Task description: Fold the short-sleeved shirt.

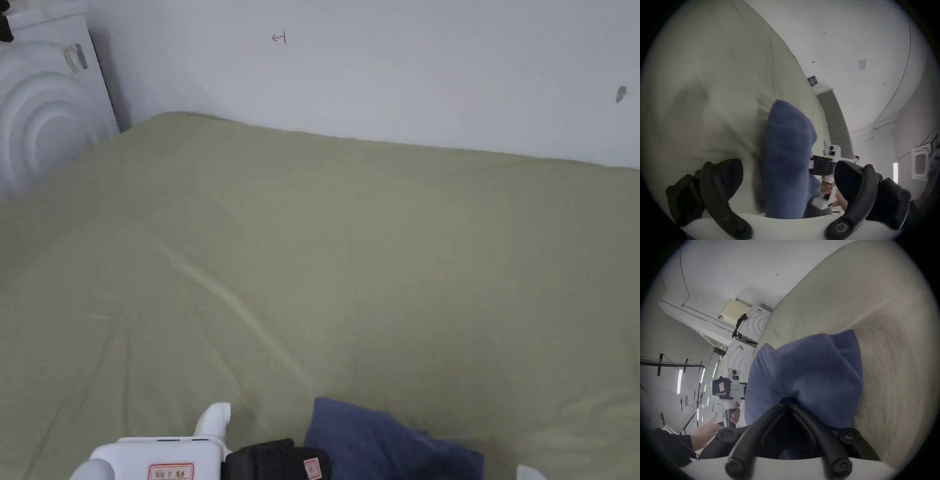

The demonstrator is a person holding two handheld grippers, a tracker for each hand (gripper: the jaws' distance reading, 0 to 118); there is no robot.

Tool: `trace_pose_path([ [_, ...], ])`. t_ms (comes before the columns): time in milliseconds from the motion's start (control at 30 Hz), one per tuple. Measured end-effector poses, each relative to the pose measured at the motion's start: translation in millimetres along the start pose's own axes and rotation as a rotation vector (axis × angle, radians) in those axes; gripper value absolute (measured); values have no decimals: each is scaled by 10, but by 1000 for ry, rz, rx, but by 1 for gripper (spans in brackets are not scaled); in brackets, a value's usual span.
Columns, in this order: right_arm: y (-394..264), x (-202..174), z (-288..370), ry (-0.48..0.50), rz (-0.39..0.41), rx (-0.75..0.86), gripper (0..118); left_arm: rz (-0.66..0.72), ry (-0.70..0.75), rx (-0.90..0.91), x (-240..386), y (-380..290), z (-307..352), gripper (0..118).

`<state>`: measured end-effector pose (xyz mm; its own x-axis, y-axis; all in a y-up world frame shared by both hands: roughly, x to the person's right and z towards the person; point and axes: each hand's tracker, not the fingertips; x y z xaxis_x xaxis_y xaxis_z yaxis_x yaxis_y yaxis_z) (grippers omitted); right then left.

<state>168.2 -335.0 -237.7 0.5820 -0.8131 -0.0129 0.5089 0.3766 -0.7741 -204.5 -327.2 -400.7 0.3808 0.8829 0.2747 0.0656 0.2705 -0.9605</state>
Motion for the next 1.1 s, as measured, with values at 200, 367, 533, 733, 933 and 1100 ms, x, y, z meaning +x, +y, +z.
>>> trace_pose_path([
  [200, -52, -4, 28, 7, -8, 32, 1, -29, 27, -88, 145, -33, -330, 93],
  [367, -72, -193, 75, -58, 85, 49, 1, -58, 135, -54, 264, -75, -193, 36],
  [533, -115, -409, 115, -39, 118, 86, 1, -101, 124, -87, 233, 180, 172, 36],
  [733, -138, -595, 83, -15, 144, 105, 1, -152, 272, -59, 13, 714, 1370, 36],
  [933, -226, -480, -110, -17, 113, 46, 1, -84, 444, 23, -365, 1184, 2527, 36],
  [1100, -326, -388, -128, -66, 83, 11, 1, -28, 522, 11, -673, 1296, 2993, 36],
])
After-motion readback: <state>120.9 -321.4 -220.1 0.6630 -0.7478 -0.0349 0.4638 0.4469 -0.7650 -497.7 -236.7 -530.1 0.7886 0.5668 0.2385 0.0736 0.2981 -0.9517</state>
